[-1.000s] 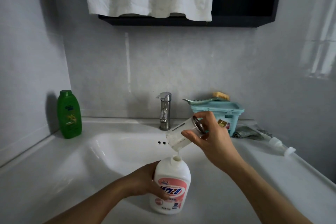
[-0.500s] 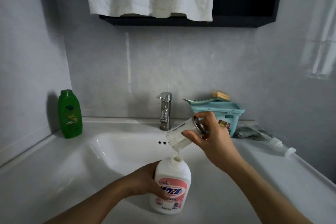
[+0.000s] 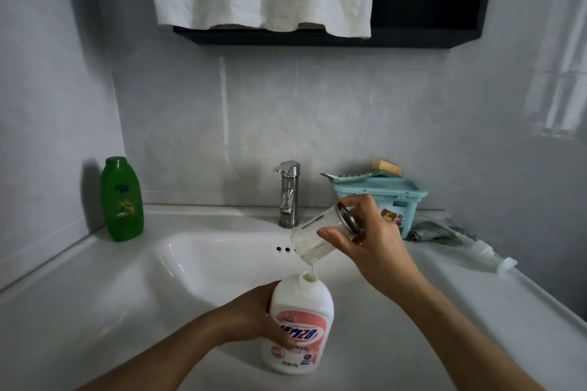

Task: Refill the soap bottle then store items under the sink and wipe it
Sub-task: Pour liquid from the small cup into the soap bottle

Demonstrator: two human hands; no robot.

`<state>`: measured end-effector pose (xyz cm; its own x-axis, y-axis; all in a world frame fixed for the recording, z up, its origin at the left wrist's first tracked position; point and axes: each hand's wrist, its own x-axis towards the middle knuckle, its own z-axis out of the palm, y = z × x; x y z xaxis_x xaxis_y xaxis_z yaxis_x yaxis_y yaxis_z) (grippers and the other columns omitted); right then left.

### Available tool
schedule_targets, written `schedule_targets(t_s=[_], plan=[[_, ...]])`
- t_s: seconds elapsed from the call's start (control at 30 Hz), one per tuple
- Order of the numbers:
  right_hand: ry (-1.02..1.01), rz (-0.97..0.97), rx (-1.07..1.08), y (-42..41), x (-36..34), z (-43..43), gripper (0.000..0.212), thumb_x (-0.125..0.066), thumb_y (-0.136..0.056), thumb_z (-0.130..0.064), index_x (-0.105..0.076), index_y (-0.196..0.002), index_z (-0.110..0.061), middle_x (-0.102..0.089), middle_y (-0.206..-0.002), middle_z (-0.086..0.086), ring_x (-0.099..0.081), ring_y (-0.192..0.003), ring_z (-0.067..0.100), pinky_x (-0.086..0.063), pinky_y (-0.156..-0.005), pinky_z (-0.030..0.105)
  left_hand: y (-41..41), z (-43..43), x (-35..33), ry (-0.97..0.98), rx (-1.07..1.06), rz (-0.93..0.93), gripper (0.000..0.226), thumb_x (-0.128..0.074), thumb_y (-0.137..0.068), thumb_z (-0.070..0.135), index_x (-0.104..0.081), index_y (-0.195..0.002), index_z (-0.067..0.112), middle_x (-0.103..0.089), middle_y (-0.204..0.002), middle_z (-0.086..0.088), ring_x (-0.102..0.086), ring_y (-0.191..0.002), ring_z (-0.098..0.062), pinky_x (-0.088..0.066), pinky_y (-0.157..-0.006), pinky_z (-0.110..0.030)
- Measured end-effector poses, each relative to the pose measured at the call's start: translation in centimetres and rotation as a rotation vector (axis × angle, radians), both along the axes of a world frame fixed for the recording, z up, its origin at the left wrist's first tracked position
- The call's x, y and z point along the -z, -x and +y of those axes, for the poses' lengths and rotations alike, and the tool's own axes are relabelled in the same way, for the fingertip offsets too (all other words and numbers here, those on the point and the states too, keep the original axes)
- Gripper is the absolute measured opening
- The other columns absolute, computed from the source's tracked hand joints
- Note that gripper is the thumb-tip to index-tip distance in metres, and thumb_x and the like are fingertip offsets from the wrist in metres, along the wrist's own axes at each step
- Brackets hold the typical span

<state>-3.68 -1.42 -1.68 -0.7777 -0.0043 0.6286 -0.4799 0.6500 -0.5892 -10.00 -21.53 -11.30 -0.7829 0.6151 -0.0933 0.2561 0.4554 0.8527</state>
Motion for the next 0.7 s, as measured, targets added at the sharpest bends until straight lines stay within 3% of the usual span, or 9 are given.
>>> schedule_targets(t_s=[0.13,0.27,0.5,0.7], plan=[[-0.002,-0.003,0.004,0.15,0.08,0.02,0.048,-0.061,-0.065,-0.056,-0.038,-0.102,-0.036,-0.051,-0.09,-0.022,-0.051,-0.083,-0.012,-0.039,-0.063,-0.003,-0.02,0.02,-0.07,0.004,0.0,0.002,0.067,-0.083,-0.066,0.0,-0.057,-0.12,0.031,-0.071,-0.11,0.009,-0.066,-0.098,0.002,-0.051,-0.077,-0.012],[0.005,0.014,0.009,0.14,0.12,0.02,0.048,-0.061,-0.064,-0.057,-0.039,-0.101,-0.035,-0.05,-0.088,-0.026,-0.052,-0.081,-0.011,-0.038,-0.063,-0.003,-0.03,0.04,-0.19,0.012,-0.003,0.005,0.066,-0.084,-0.065,0.003,-0.058,-0.117,0.033,-0.071,-0.11,0.01,-0.065,-0.101,-0.002,-0.054,-0.087,-0.021],[0.009,0.012,0.002,0.22,0.23,0.11,0.048,-0.061,-0.064,-0.057,-0.038,-0.101,-0.036,-0.054,-0.09,-0.02,-0.054,-0.083,-0.009,-0.04,-0.064,-0.001,-0.16,0.01,-0.25,0.018,0.002,0.0,0.065,-0.084,-0.066,0.004,-0.057,-0.118,0.034,-0.071,-0.109,0.012,-0.065,-0.098,0.002,-0.051,-0.078,-0.013],[-0.011,0.009,0.007,0.29,0.25,0.19,0.049,-0.06,-0.066,-0.056,-0.038,-0.103,-0.035,-0.053,-0.091,-0.019,-0.051,-0.082,-0.011,-0.039,-0.064,-0.002,-0.15,0.01,-0.2,0.014,-0.004,-0.001,0.067,-0.084,-0.066,0.003,-0.056,-0.118,0.035,-0.071,-0.11,0.011,-0.065,-0.101,0.0,-0.052,-0.082,-0.016]])
